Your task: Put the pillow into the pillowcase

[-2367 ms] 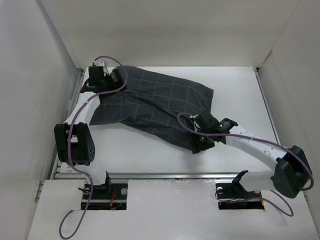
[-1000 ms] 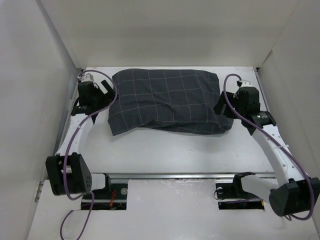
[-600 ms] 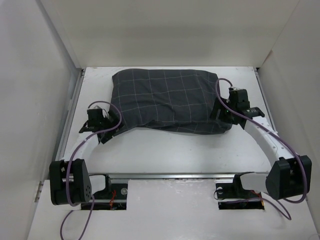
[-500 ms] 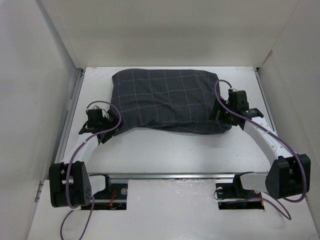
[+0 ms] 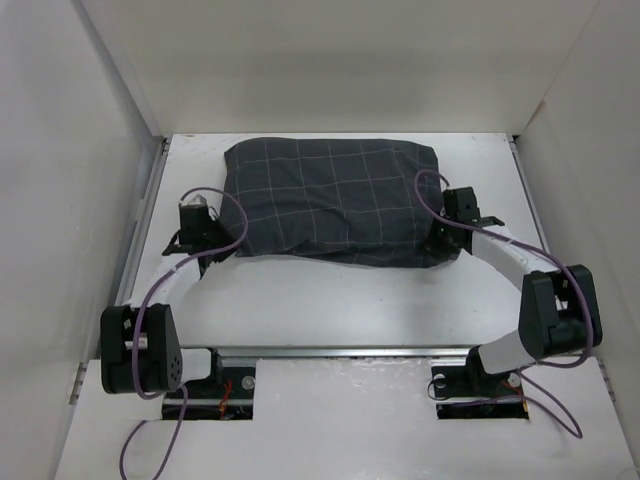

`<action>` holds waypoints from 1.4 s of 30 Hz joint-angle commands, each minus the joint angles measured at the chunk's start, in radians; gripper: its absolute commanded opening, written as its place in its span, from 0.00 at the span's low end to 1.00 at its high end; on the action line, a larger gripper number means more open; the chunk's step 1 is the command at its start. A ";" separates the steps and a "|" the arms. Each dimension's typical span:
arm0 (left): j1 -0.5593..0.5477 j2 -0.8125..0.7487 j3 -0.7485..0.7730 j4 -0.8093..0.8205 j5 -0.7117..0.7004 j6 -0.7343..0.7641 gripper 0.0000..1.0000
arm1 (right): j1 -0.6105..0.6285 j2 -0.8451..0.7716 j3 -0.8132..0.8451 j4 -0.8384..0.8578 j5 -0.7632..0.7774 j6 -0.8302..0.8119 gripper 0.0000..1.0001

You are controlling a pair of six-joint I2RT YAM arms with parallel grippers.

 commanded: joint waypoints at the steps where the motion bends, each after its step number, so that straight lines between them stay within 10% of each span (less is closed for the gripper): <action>1: 0.037 -0.112 0.199 -0.034 -0.060 0.052 0.00 | -0.008 -0.042 0.125 0.099 0.024 -0.006 0.00; 8: 0.097 -0.201 0.415 -0.179 -0.222 0.074 0.00 | -0.008 -0.221 0.254 0.038 0.131 0.003 0.00; 18: 0.241 -0.151 0.168 -0.216 -0.323 -0.098 0.00 | -0.028 -0.257 -0.174 0.084 0.002 0.089 0.00; 20: 0.263 -0.151 0.194 -0.277 -0.314 -0.107 0.01 | -0.028 -0.270 -0.184 0.048 -0.014 0.071 0.34; 22: 0.263 -0.176 0.226 -0.321 -0.334 -0.116 0.66 | -0.028 -0.310 -0.142 -0.002 0.019 0.044 0.70; 26: 0.272 -0.314 0.270 -0.341 -0.366 -0.147 1.00 | -0.028 -0.460 -0.001 -0.086 0.064 0.021 1.00; 42: 0.272 -0.474 0.318 -0.251 -0.142 0.051 1.00 | -0.028 -0.556 0.177 -0.002 0.024 0.004 1.00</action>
